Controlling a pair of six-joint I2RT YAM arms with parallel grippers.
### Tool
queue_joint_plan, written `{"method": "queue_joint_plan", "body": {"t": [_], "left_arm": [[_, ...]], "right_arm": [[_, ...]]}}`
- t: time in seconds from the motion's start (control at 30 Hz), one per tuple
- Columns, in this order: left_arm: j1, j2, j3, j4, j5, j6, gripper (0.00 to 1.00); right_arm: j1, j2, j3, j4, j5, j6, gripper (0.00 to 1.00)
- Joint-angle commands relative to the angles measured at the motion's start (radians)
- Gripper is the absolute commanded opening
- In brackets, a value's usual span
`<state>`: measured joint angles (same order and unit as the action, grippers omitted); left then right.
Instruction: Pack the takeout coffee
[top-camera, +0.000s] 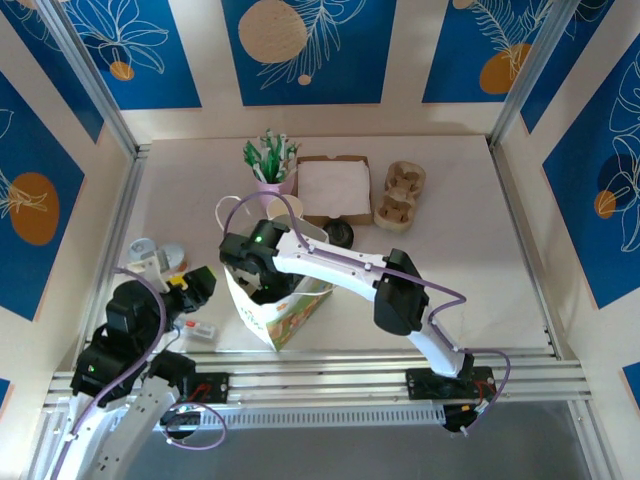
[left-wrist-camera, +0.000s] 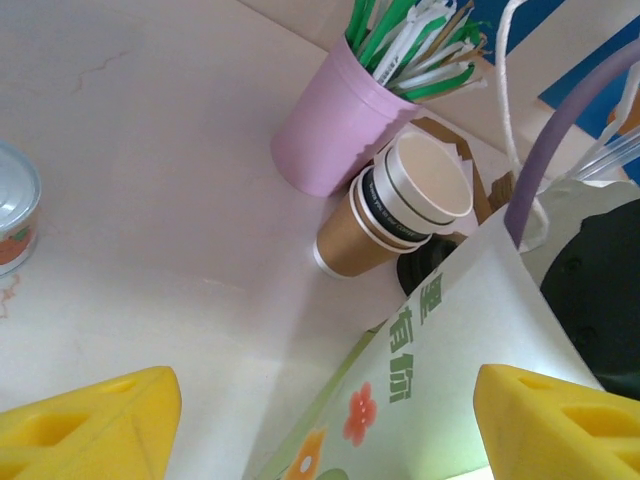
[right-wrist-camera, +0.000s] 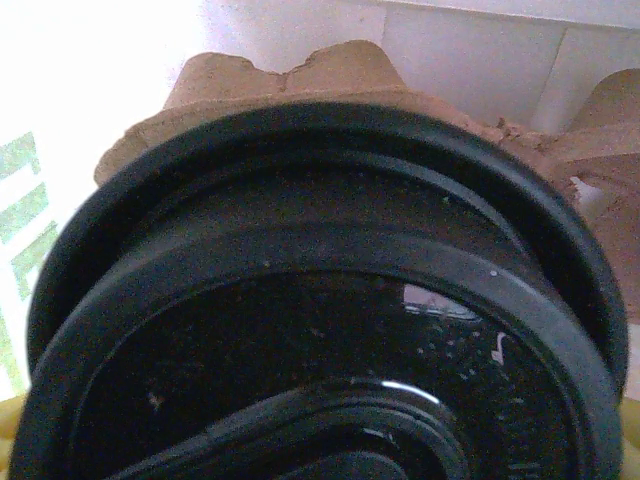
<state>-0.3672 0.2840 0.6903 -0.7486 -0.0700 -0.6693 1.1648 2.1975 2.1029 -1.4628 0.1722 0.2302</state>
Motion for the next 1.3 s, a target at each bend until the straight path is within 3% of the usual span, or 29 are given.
{"method": "queue_joint_plan", "body": {"t": [0.0,0.83,1.27], "left_arm": [[-0.006,0.006,0.008,-0.015,-0.035,0.032,0.76],[-0.006,0.004,0.0,-0.021,-0.05,0.028,0.76],[-0.006,0.017,0.001,-0.014,-0.048,0.03,0.76]], "right_arm": [[0.012,0.019,-0.053,-0.012,0.002,0.023,0.76],[0.018,0.041,-0.141,0.049,0.021,0.057,0.77],[0.001,0.029,-0.039,0.007,0.025,0.036,0.83]]}}
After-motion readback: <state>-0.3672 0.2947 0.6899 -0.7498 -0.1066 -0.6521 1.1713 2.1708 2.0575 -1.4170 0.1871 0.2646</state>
